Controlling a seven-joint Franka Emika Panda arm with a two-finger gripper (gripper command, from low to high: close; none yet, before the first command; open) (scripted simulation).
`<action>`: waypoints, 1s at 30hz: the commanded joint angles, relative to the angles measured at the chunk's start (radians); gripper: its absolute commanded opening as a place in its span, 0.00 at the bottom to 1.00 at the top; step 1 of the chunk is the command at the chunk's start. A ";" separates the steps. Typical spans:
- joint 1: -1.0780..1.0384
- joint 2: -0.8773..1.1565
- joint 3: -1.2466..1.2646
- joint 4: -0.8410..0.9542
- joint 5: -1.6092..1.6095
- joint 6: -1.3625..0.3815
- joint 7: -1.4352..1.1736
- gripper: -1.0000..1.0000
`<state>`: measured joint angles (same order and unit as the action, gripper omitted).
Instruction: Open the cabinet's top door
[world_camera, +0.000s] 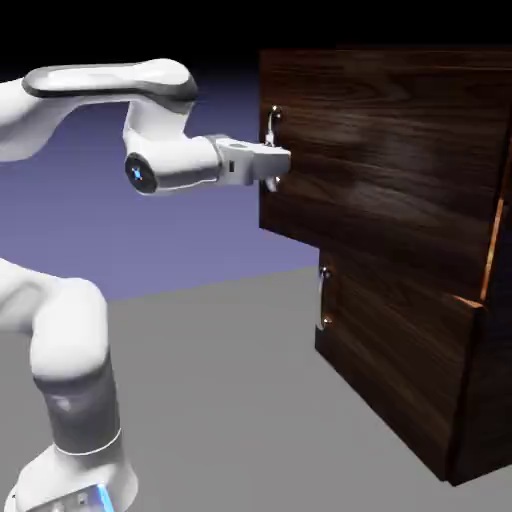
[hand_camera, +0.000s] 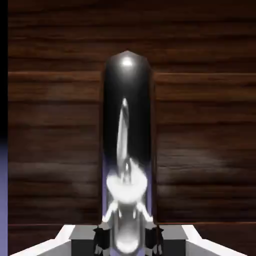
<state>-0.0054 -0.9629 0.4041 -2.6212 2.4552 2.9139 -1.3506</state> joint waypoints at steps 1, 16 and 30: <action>0.036 -0.016 -0.031 -0.019 -0.033 0.003 0.013 0.00; 0.549 -0.307 -0.414 -0.231 -0.622 0.182 0.293 0.00; 0.324 -0.588 -0.515 -0.406 -1.220 -0.174 0.808 0.00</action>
<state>0.3184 -1.5517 -0.1111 -3.0273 1.2333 2.7390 -0.5430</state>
